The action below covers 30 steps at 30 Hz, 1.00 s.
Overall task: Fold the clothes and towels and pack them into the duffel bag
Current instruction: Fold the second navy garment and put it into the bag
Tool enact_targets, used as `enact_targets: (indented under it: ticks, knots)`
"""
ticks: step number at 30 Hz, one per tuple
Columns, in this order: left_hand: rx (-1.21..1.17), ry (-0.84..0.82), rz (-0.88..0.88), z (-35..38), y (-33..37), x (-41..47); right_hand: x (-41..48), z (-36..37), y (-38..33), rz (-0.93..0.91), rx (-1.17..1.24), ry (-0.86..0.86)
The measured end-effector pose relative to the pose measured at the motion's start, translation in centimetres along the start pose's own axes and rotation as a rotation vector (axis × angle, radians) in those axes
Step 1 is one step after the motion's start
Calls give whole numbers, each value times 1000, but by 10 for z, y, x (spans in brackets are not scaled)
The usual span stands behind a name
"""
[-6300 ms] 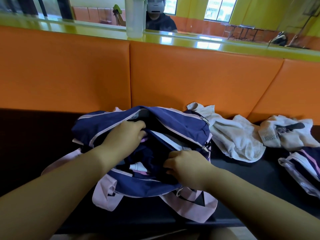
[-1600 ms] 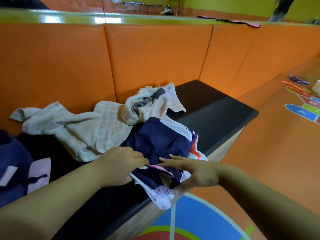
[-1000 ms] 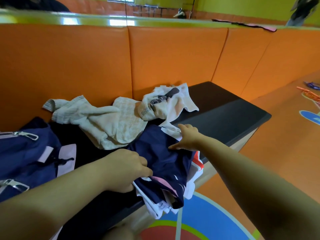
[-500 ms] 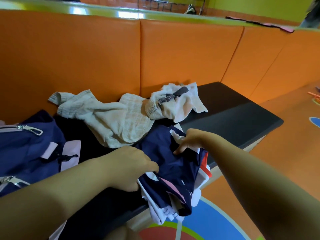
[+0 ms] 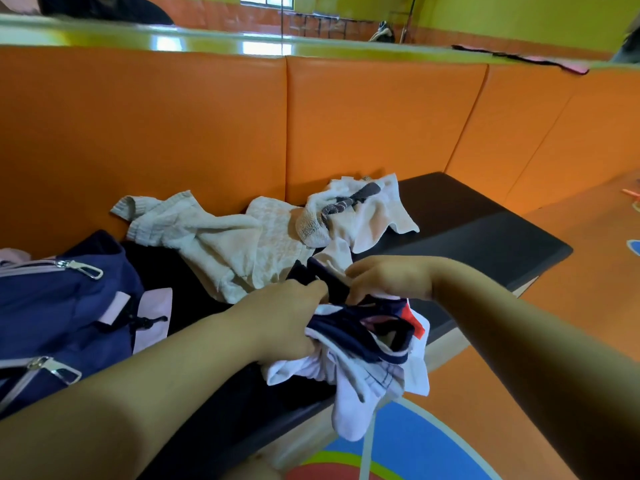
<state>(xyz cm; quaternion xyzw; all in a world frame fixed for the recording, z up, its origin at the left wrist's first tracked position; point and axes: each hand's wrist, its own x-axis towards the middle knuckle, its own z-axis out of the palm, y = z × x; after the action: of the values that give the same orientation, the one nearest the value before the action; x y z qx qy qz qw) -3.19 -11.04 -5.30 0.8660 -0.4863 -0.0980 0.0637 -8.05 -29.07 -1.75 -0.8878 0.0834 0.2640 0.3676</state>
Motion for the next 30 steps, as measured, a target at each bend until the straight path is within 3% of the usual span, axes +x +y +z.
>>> enact_targets:
  ticks: [2, 4, 7, 9, 14, 19, 30]
  knots:
    - [-81, 32, -31, -3, 2, 3, -14, 5, -9, -21, 48, -134]
    - [-101, 56, -61, -8, 5, 5, -19, 18, -14, -6, -126, -131]
    - [-123, 85, -100, -10, 7, 8, -14, 50, -17, 118, -553, 136]
    - [-153, 110, -102, -9, 4, 8, -4, 70, -10, 112, -702, 320]
    - [-160, 154, -33, -3, -3, -6, 5, 89, 13, 22, -772, 563]
    - [-65, 197, 35, -1, -14, -34, -6, 85, 17, -99, -795, 579]
    - [223, 195, -52, -9, -73, -154, -36, 78, -35, -211, -927, 613]
